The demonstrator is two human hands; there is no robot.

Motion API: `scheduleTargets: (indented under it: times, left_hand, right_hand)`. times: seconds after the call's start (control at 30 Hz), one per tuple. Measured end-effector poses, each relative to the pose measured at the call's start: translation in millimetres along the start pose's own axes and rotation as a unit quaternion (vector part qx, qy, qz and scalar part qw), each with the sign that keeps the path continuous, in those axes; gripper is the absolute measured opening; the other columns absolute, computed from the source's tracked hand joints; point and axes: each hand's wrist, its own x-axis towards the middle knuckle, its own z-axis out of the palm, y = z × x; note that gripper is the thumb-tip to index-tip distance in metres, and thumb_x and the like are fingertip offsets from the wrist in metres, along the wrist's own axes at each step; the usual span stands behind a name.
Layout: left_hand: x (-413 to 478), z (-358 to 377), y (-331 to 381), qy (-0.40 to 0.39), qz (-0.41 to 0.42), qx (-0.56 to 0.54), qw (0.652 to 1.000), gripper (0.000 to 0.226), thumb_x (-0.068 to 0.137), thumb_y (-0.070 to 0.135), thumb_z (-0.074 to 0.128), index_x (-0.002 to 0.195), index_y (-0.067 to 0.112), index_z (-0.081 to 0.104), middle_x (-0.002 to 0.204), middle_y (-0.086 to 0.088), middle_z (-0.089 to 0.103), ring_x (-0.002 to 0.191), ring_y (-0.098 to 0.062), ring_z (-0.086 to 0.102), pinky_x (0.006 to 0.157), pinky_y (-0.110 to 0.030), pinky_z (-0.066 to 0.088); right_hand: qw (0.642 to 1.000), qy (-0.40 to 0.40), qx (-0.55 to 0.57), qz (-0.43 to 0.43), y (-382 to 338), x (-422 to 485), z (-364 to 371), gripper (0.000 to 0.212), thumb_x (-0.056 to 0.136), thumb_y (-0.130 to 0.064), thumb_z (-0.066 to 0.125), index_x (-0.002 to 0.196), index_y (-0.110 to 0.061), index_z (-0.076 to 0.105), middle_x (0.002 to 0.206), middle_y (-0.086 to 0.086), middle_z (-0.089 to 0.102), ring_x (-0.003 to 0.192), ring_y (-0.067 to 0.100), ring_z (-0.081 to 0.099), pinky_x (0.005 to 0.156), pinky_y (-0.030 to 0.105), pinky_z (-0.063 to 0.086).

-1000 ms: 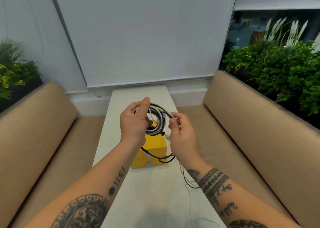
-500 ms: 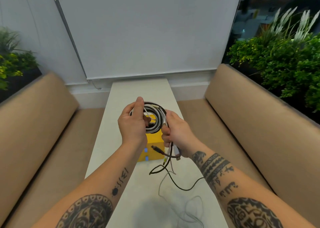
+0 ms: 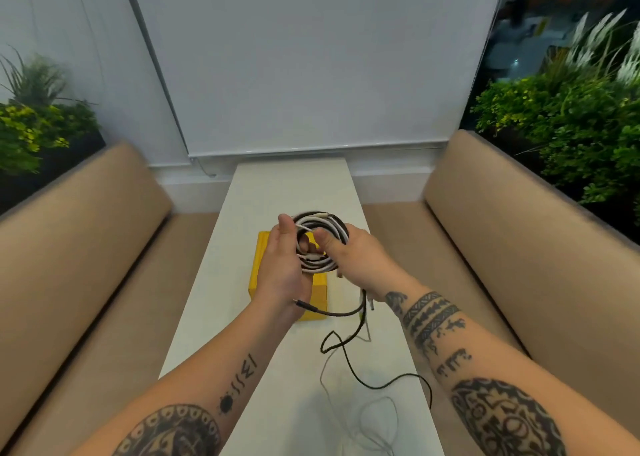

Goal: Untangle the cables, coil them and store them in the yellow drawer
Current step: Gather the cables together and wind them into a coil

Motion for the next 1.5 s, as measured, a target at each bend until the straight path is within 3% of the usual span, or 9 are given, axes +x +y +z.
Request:
scheduleTargets:
  times: [0.2, 0.4, 0.6, 0.73, 0.8, 0.93, 1.1, 1.3, 1.5]
  left_hand:
    - [1, -17, 16, -0.149, -0.032, 0.182, 0.971, 0.054, 0.104, 0.049, 0.034, 0.131, 0.007, 0.055, 0.079, -0.004, 0.057, 0.074, -0.017, 0.054, 0.083, -0.035, 0.051]
    - [6, -21, 56, -0.221, -0.037, 0.45, 0.864, 0.05, 0.085, 0.069, 0.053, 0.113, 0.028, 0.064, 0.102, 0.005, 0.073, 0.085, -0.017, 0.071, 0.072, -0.031, 0.054]
    - [20, -38, 85, -0.335, -0.074, 0.527, 0.777, 0.03, 0.091, 0.045, 0.068, 0.118, 0.031, 0.062, 0.108, 0.002, 0.072, 0.094, -0.016, 0.073, 0.068, -0.024, 0.051]
    - [25, -51, 96, -0.407, -0.176, 0.384, 0.81, 0.049, 0.091, 0.041, 0.064, 0.134, 0.02, 0.055, 0.125, -0.01, 0.067, 0.105, -0.022, 0.068, 0.094, -0.039, 0.054]
    - [19, -44, 95, -0.373, -0.162, 0.446, 0.797, 0.057, 0.087, 0.058, 0.064, 0.126, 0.017, 0.06, 0.117, -0.012, 0.07, 0.096, -0.021, 0.069, 0.096, -0.043, 0.053]
    - [5, -34, 74, -0.236, 0.0, 0.582, 0.778, 0.052, 0.081, 0.067, 0.065, 0.1, 0.018, 0.067, 0.089, 0.0, 0.074, 0.08, -0.017, 0.073, 0.071, -0.033, 0.057]
    - [7, -33, 80, -0.201, 0.097, 0.566, 0.794, 0.042, 0.091, 0.059, 0.059, 0.086, 0.018, 0.067, 0.071, 0.001, 0.07, 0.056, -0.015, 0.068, 0.049, -0.023, 0.044]
    - [19, -31, 92, -0.166, 0.126, 0.539, 0.816, 0.043, 0.088, 0.063, 0.061, 0.077, 0.022, 0.07, 0.058, 0.007, 0.066, 0.044, -0.011, 0.055, 0.049, -0.025, 0.038]
    - [27, -22, 94, -0.134, 0.139, 0.511, 0.837, 0.042, 0.087, 0.061, 0.063, 0.073, 0.023, 0.07, 0.053, 0.012, 0.063, 0.041, -0.007, 0.051, 0.051, -0.025, 0.04]
  right_hand:
    - [0.995, -0.035, -0.088, -0.014, -3, 6, -25, 0.041, 0.095, -0.061, 0.052, 0.083, -0.023, 0.061, 0.065, -0.005, 0.062, 0.045, 0.0, 0.054, 0.047, 0.022, 0.041]
    - [0.975, -0.103, -0.195, -0.012, -22, 2, -14, 0.04, 0.091, -0.065, 0.053, 0.073, -0.029, 0.055, 0.07, -0.008, 0.061, 0.06, 0.008, 0.054, 0.054, 0.025, 0.038]
    - [0.945, -0.139, -0.297, -0.016, -37, 3, -3, 0.037, 0.091, -0.062, 0.053, 0.085, -0.026, 0.056, 0.083, -0.005, 0.061, 0.073, 0.014, 0.058, 0.057, 0.029, 0.039]
    - [0.946, -0.132, -0.295, -0.019, -47, -1, 0, 0.029, 0.09, -0.061, 0.06, 0.078, -0.035, 0.055, 0.083, -0.008, 0.061, 0.072, 0.007, 0.056, 0.058, 0.027, 0.04]
    - [0.939, -0.126, -0.32, -0.023, -49, -1, 6, 0.024, 0.089, -0.057, 0.062, 0.085, -0.034, 0.06, 0.087, -0.005, 0.063, 0.074, 0.011, 0.058, 0.056, 0.027, 0.04]
    - [0.921, -0.115, -0.372, -0.023, -56, -2, 13, 0.022, 0.092, -0.039, 0.055, 0.076, -0.026, 0.049, 0.077, -0.003, 0.058, 0.069, 0.02, 0.057, 0.05, 0.028, 0.034]
    - [0.97, -0.065, -0.23, -0.043, -60, -12, 6, 0.027, 0.084, -0.049, 0.069, 0.072, -0.031, 0.052, 0.072, -0.013, 0.059, 0.06, 0.001, 0.053, 0.052, 0.02, 0.035]
    - [0.997, 0.005, -0.06, -0.042, -45, -14, -6, 0.059, 0.083, -0.044, 0.077, 0.133, -0.04, 0.046, 0.112, -0.02, 0.053, 0.078, 0.001, 0.059, 0.066, 0.022, 0.047]
    - [0.952, 0.071, -0.268, -0.13, -51, -20, -12, 0.039, 0.101, -0.041, 0.052, 0.137, -0.028, 0.045, 0.115, -0.001, 0.068, 0.104, 0.02, 0.061, 0.079, 0.035, 0.044]
